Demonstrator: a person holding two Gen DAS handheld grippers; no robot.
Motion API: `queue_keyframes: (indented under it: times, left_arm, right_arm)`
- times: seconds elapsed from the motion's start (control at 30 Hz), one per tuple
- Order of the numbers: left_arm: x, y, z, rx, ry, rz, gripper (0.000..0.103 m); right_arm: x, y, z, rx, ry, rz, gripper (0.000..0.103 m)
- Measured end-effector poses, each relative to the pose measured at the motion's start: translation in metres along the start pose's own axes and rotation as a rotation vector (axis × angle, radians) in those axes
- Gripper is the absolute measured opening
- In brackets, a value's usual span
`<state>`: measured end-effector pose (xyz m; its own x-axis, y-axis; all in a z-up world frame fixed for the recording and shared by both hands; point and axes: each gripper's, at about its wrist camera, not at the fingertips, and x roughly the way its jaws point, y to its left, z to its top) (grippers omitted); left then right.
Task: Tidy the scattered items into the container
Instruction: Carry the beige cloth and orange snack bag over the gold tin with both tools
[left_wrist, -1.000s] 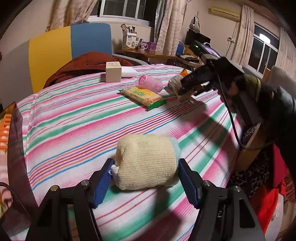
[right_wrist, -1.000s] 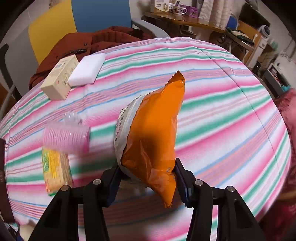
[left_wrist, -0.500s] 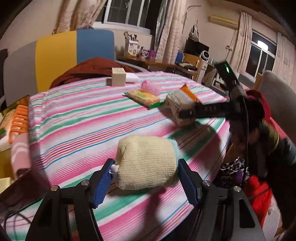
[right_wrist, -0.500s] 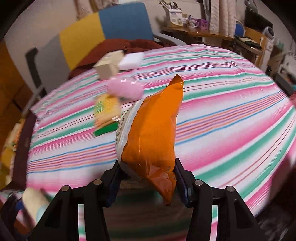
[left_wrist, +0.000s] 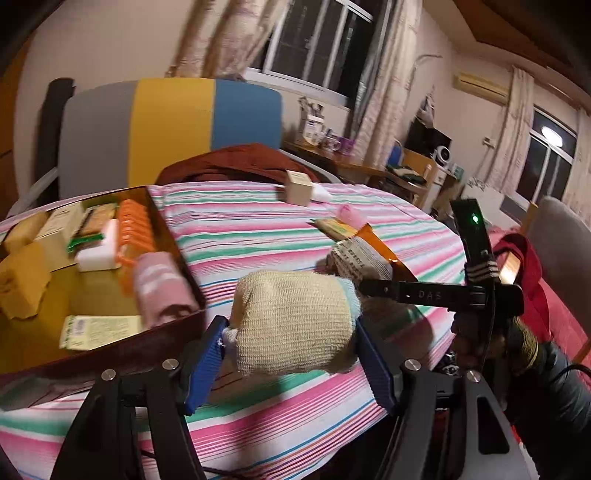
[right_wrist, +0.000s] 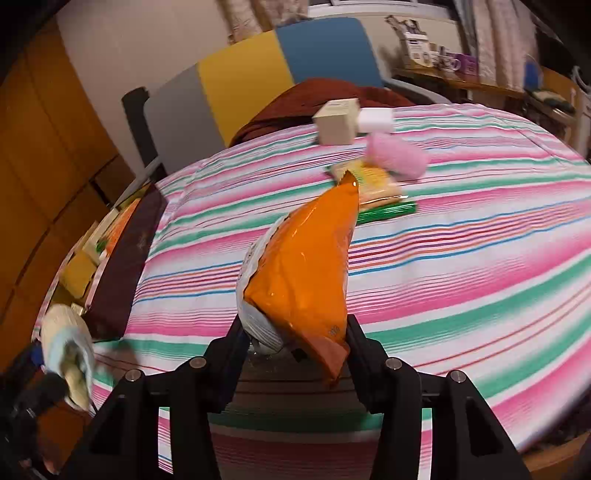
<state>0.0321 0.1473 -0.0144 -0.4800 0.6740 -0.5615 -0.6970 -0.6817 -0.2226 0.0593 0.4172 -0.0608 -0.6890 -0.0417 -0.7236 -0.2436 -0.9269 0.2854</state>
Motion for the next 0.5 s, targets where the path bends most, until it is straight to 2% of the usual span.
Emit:
queue_keyframes:
  times: [0.2,0.5]
  left_arm:
    - [-0.027,0.032,0.001,-0.066,-0.053,0.055,0.07]
    - [-0.073,0.104,0.006,-0.174,-0.137,0.236,0.07]
  right_arm:
    - [0.003,0.012,0.0,0.022,-0.002,0.055,0.05]
    - [0.005,0.044,0.011,0.016,-0.002,0.184,0.049]
